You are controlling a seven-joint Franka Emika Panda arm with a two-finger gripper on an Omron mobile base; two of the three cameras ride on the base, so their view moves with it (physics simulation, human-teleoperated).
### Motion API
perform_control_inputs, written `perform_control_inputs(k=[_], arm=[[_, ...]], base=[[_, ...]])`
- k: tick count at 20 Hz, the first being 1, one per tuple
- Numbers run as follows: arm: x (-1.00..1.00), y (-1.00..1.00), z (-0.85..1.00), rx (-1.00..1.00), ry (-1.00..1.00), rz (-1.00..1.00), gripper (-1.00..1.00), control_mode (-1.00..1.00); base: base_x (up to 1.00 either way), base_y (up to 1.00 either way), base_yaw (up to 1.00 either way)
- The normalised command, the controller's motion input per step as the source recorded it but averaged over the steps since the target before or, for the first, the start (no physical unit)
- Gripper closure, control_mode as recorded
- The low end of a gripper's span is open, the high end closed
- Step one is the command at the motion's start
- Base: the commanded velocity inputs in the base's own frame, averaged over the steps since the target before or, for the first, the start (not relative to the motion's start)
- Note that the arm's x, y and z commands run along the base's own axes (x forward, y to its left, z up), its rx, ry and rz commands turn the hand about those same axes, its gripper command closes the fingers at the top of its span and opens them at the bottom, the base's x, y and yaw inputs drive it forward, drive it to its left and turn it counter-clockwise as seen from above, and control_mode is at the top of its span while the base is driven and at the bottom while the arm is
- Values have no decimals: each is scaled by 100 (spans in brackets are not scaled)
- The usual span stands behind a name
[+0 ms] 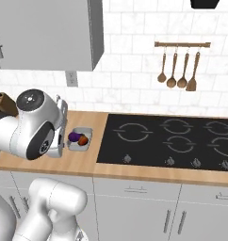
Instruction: Take the meat container that has the shrimp and place it on the second highest rack of the freezer. Then take the vegetable container that has the eggplant and bell pepper and place it on the highest rack of the freezer.
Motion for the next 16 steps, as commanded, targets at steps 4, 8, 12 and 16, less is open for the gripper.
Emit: perform_control_inputs(k=[4,8,12,16], arm=[[-1,0,-3,0,0,0,-100,-100],[10,24,-9,-1,0,-12,-100,-100],[36,64,-59,-1,14,1,-100,-100],[26,34,-48,0,22,12,-100,-100]], base=[[0,4,0],[0,0,0],[0,0,0],[0,0,0]])
